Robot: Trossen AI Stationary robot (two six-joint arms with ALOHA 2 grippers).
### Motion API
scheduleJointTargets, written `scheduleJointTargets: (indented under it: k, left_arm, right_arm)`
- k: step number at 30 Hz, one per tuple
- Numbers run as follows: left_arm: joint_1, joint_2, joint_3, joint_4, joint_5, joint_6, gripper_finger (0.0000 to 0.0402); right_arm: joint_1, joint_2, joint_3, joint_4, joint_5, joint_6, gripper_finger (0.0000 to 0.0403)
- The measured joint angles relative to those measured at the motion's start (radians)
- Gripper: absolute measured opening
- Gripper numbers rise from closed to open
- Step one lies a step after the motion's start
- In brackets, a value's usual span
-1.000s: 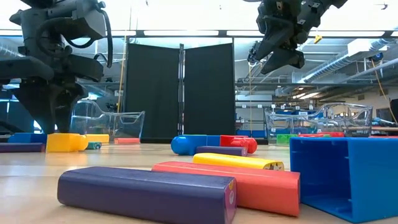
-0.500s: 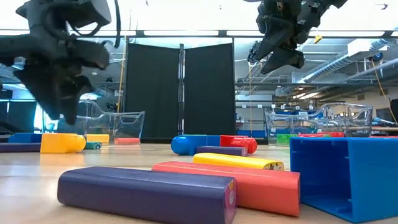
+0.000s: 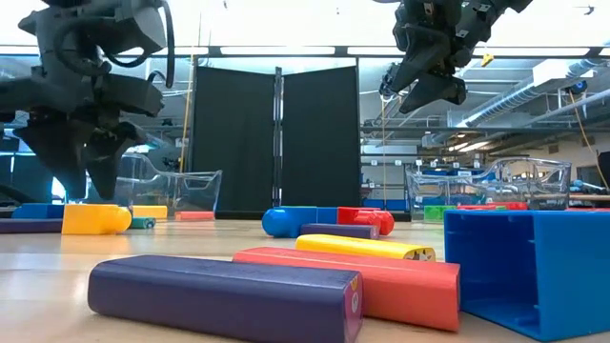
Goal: Sort blocks by size
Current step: Put the yellow 1 stud game piece into the bottom transparent bin
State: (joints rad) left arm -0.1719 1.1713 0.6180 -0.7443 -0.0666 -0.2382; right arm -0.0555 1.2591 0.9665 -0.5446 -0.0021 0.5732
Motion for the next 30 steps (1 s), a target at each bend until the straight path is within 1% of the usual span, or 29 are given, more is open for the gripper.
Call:
scheduleJointTargets:
  k: [8, 12, 16, 18, 23, 30]
  left_arm:
    - [0.0, 0.0, -0.069, 0.078, -0.001, 0.019, 0.0243]
    - [0.0, 0.0, -0.094, 0.144, -0.004, 0.018, 0.0243]
    - [0.0, 0.004, -0.131, 0.201, -0.007, -0.023, 0.0238]
    - [0.0, 0.007, -0.147, 0.201, -0.006, -0.041, 0.0231]
    - [0.0, 0.006, -0.165, 0.199, -0.007, -0.084, 0.0201]
    - [0.0, 0.006, -0.161, 0.205, -0.006, -0.089, 0.013]
  right_arm:
    - [0.0, 0.0, 0.0, 0.003, 0.004, 0.0, 0.022]
    - [0.0, 0.0, 0.0, 0.006, 0.006, 0.0, 0.022]
    - [0.0, 0.0, 0.0, 0.009, 0.008, 0.0, 0.022]
    - [0.0, 0.0, 0.0, 0.011, 0.008, 0.002, 0.022]
    - [0.0, 0.0, 0.0, 0.013, 0.008, 0.007, 0.022]
    - [0.0, 0.0, 0.0, 0.013, 0.008, 0.008, 0.022]
